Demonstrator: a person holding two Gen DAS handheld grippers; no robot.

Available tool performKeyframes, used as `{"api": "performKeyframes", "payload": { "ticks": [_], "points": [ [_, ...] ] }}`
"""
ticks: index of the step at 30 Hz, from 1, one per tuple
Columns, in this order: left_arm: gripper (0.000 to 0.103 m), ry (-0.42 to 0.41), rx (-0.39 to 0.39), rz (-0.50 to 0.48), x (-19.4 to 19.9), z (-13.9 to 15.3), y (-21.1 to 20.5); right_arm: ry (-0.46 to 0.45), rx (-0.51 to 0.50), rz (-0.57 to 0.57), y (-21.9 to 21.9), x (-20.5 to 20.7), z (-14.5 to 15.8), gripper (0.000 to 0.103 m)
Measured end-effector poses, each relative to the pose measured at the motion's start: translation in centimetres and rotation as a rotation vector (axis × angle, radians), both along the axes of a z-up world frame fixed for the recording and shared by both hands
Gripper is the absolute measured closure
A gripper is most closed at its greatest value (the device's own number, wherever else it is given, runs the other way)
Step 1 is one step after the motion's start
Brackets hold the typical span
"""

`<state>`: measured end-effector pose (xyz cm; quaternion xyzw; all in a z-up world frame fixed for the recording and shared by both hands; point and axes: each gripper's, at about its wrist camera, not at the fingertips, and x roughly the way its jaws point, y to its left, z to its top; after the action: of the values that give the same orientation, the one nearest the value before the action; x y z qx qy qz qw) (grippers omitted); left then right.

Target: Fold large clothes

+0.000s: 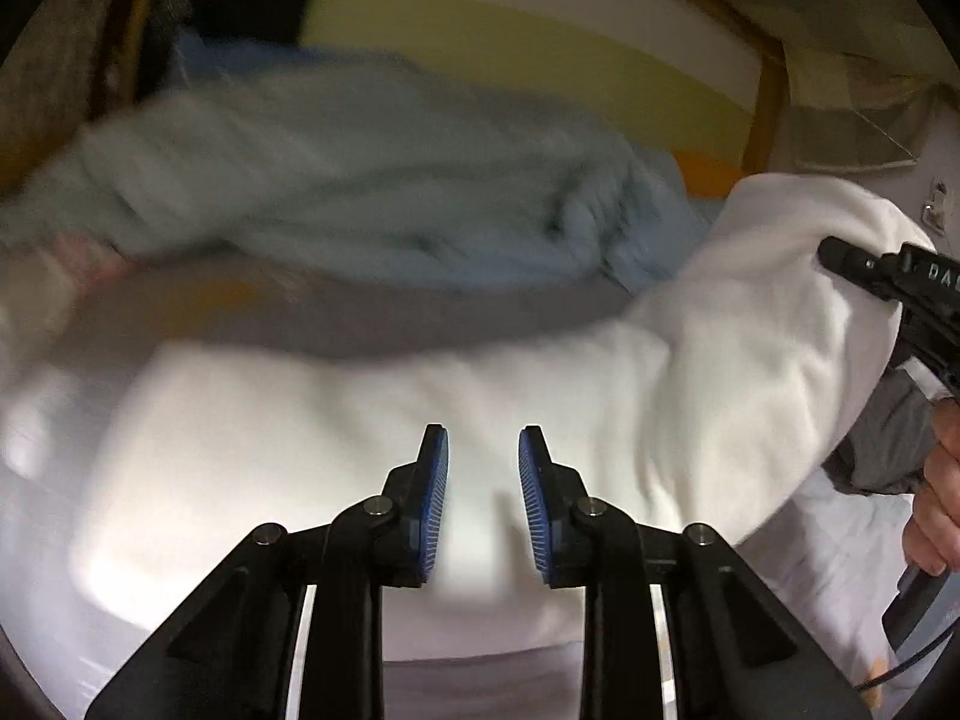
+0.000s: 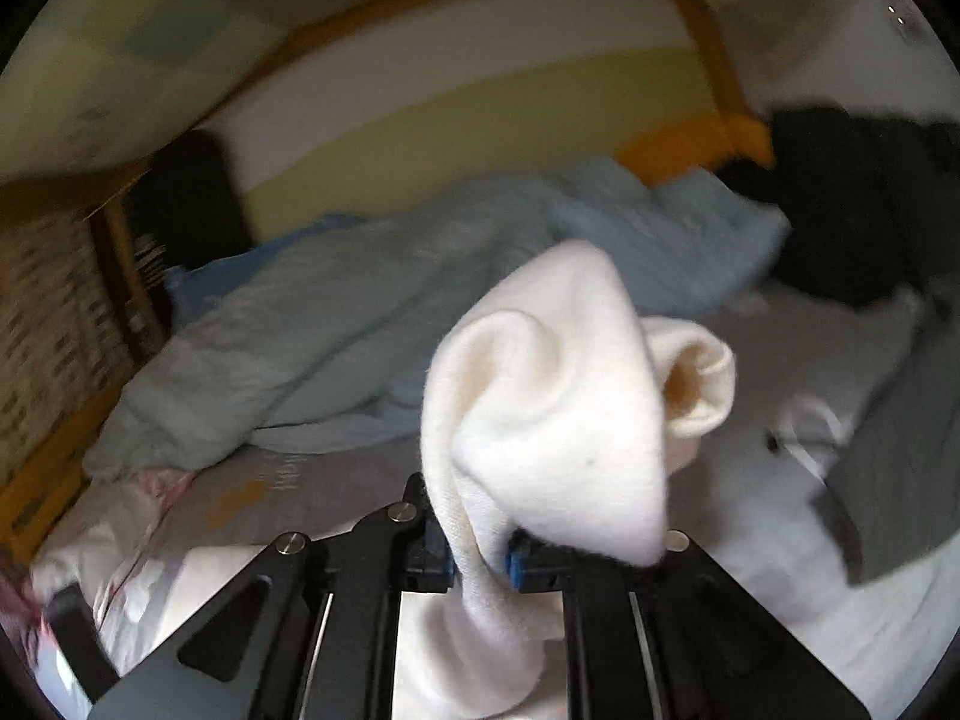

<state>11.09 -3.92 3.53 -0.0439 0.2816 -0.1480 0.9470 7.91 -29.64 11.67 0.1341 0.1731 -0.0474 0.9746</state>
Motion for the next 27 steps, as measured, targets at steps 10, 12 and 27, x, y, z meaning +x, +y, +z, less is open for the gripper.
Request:
{"api": "performKeyframes", "payload": {
  "ticks": [10,12,27],
  "points": [
    [0.079,-0.259,0.136,0.331,-6.7,6.4,14.7,0.081,0.024,0.273,19.3,3.4,-2.6,0.089],
    [0.079,-0.242,0.099,0.344,-6.7,6.0,16.2,0.147,0.051,0.292,22.1,4.7,-6.0,0.088],
    [0.074,-0.149,-0.026,0.302,-4.3,4.1,18.4,0.226,-0.094,0.373,28.7,3.3,-12.2,0.082]
  ]
}}
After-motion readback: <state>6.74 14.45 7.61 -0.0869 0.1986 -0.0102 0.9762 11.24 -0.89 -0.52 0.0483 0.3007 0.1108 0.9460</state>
